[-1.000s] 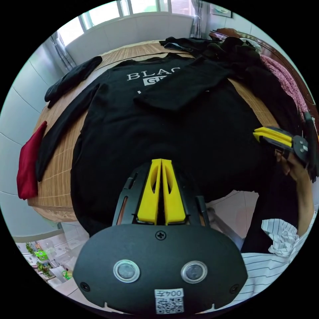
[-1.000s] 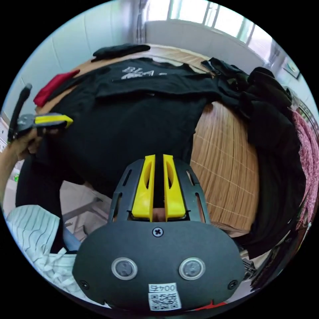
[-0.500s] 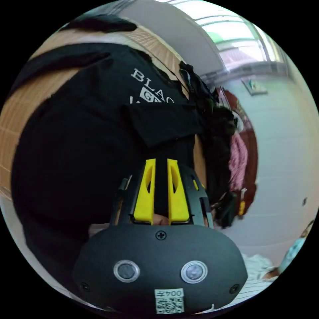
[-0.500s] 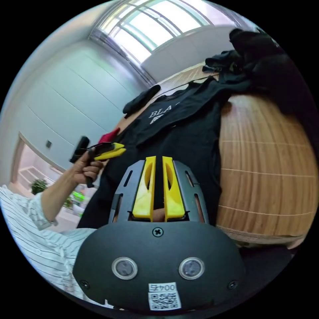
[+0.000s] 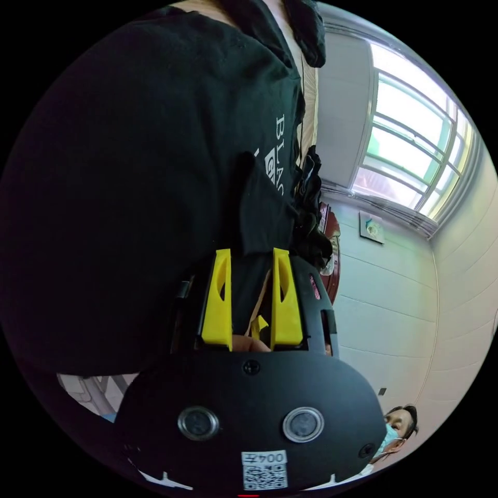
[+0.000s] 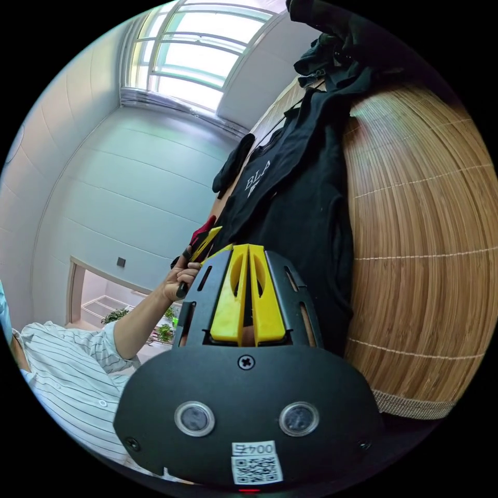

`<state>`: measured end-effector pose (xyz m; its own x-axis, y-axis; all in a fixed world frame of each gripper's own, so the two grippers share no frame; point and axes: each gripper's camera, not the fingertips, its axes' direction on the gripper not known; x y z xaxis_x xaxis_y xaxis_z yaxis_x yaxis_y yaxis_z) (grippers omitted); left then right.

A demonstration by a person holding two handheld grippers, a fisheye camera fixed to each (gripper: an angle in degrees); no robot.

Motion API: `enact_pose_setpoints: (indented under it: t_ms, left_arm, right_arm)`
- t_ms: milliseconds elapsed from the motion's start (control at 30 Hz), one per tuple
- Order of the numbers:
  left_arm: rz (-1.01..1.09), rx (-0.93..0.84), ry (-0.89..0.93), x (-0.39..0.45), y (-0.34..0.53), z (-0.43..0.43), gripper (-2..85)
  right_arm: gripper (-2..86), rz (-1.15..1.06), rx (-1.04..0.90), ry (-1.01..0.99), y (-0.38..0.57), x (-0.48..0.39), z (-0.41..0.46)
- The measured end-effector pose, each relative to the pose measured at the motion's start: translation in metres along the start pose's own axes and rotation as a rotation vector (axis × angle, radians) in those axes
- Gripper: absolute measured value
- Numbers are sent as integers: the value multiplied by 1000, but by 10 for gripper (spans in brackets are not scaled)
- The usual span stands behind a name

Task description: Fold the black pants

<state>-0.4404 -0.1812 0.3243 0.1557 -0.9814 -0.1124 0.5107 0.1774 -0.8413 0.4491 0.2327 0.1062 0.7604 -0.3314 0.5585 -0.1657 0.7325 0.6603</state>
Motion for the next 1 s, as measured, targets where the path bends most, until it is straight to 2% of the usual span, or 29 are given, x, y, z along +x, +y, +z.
enact_pose_setpoints:
  t_ms: [233,400,500,567,700,867,1000]
  left_arm:
    - [40,-4,-20,33,31,32,111]
    - [20,-18,-39,25,59,69,83]
    - [107,-16,-153,44,85,95,50]
    - [261,-2,-253,85,107,116,39]
    - [482,-13,-312,171,133,148,30]
    - [848,-9,-354,322,200,210,26]
    - [1089,-23,-431,399,250,268,24]
  right_arm:
    - [-5,-25,-40,21,-7,-5,-7]
    - [-6,-5,-37,15,-11,-1,-13]
    - [-7,20,-34,5,-14,4,-16]
    - [-7,32,-35,-1,-17,6,-17]
    - [-7,36,-46,-5,-22,8,-15]
    - [-7,39,-67,-7,-28,11,-8]
    - [-8,46,-75,-16,-32,15,-3]
